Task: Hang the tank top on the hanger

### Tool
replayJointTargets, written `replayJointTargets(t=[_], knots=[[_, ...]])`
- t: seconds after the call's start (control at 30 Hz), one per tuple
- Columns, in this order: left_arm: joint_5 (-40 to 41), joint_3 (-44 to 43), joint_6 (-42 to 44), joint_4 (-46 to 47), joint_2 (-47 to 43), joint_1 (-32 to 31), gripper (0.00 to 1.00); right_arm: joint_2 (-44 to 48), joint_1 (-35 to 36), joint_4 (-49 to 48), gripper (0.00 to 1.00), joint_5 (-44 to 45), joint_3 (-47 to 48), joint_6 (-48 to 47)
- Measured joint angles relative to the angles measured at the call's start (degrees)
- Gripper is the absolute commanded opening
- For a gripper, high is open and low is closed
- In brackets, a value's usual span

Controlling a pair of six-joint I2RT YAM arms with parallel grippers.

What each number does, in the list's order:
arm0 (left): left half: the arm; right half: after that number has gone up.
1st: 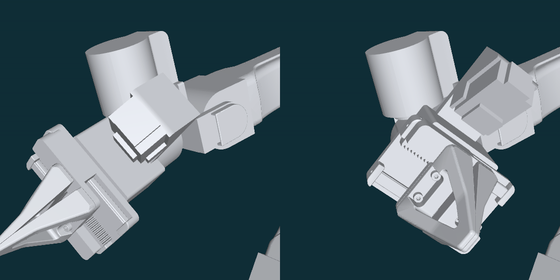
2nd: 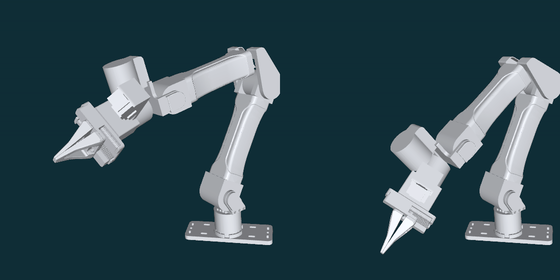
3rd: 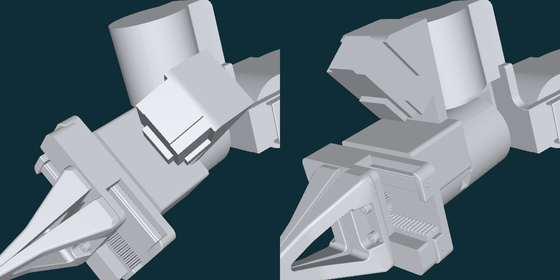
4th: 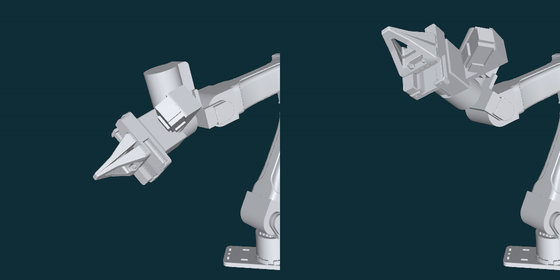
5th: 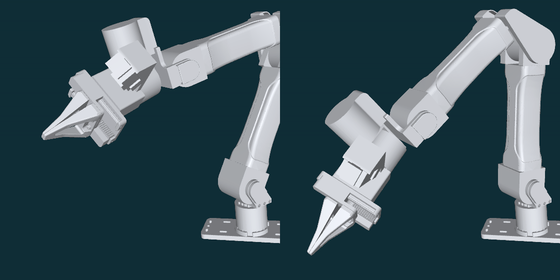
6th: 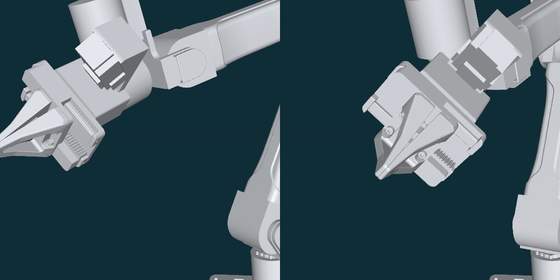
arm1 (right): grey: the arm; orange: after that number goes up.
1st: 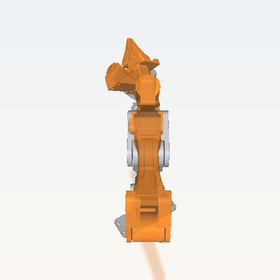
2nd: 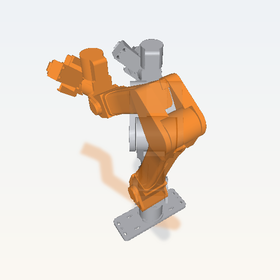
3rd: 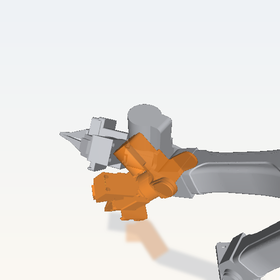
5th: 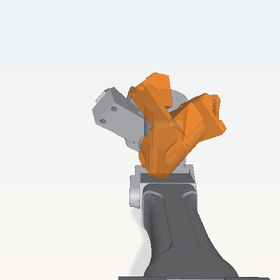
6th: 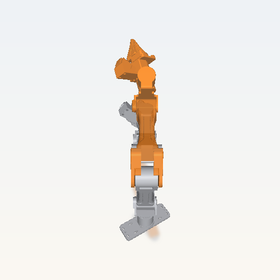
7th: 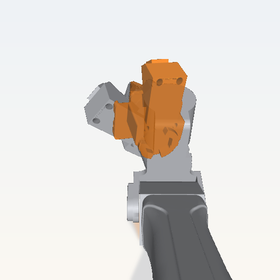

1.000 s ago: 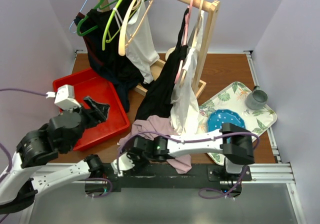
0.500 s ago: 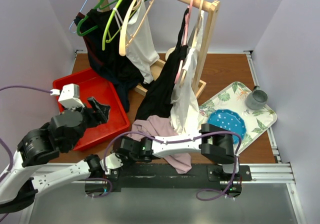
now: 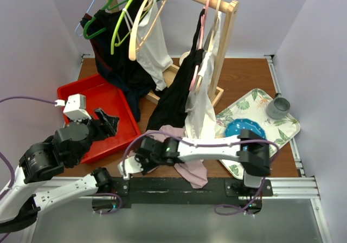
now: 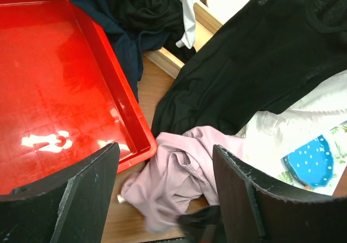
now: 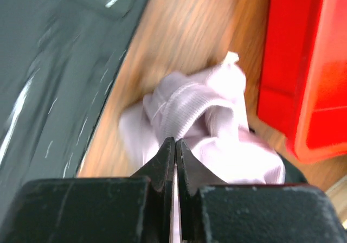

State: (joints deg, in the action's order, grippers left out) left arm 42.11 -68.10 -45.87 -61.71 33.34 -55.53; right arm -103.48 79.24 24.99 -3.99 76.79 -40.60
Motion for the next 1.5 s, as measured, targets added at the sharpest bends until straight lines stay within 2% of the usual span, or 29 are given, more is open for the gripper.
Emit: replayJointTargets(t=[0.17, 0.33, 0.63, 0.87, 1.0, 1.07, 1.1, 1.17, 1.2, 1.27, 1.3, 1.33, 1.4, 1.5], knots=[[-1.3, 3.3, 0.0, 1.4, -0.5, 0.0, 0.75, 14.3, -7.0, 15.8, 0.00, -9.2, -0.7, -8.0], [-4.7, 9.2, 0.2, 5.1, -0.6, 0.0, 0.75, 30.2, -16.1, 23.5, 0.00, -9.2, -9.1, -12.2], [-15.9, 15.3, 3.4, 14.1, 6.4, 0.0, 0.76, 41.3, -28.2, 29.6, 0.00, -7.2, -25.9, -13.9], [-27.9, 24.3, 5.7, 23.4, 12.4, 0.0, 0.75, 49.6, -37.8, 31.2, 0.00, -6.1, -26.4, -13.9], [-34.6, 27.1, 7.6, 26.5, 17.3, 0.0, 0.70, 52.1, -41.0, 31.1, 0.01, -6.1, -26.8, -13.4], [-36.9, 27.2, 8.5, 27.5, 20.0, 0.0, 0.70, 52.3, -41.6, 30.8, 0.17, -6.1, -27.9, -13.0], [-37.7, 27.2, 8.9, 27.8, 20.7, 0.0, 0.70, 52.3, -41.8, 30.7, 0.36, -6.1, -28.6, -12.5], [-38.0, 27.1, 9.4, 27.8, 20.7, 0.0, 0.71, 52.1, -42.1, 30.8, 0.53, -6.0, -29.4, -11.7], [-37.7, 26.9, 9.6, 27.8, 20.4, 0.0, 0.72, 52.1, -42.4, 30.8, 0.64, -6.0, -29.5, -11.4], [-36.4, 25.6, 10.4, 27.3, 18.9, 0.0, 0.79, 52.3, -43.3, 30.7, 0.71, -6.3, -29.4, -10.4], [-35.5, 24.3, 11.1, 26.8, 17.9, 0.0, 0.86, 52.3, -44.0, 30.8, 0.72, -6.7, -29.2, -10.0], [-34.3, 22.6, 12.5, 26.8, 16.8, 0.0, 0.89, 52.4, -44.7, 30.8, 0.74, -7.4, -28.8, -9.5], [-32.1, 18.7, 14.7, 26.7, 15.2, 0.0, 0.93, 52.7, -46.7, 31.0, 0.76, -9.5, -27.4, -8.5], [-28.8, 9.0, 20.3, 26.9, 15.3, 1.4, 0.93, 53.3, -51.1, 30.7, 0.79, -14.1, -24.6, -6.6]])
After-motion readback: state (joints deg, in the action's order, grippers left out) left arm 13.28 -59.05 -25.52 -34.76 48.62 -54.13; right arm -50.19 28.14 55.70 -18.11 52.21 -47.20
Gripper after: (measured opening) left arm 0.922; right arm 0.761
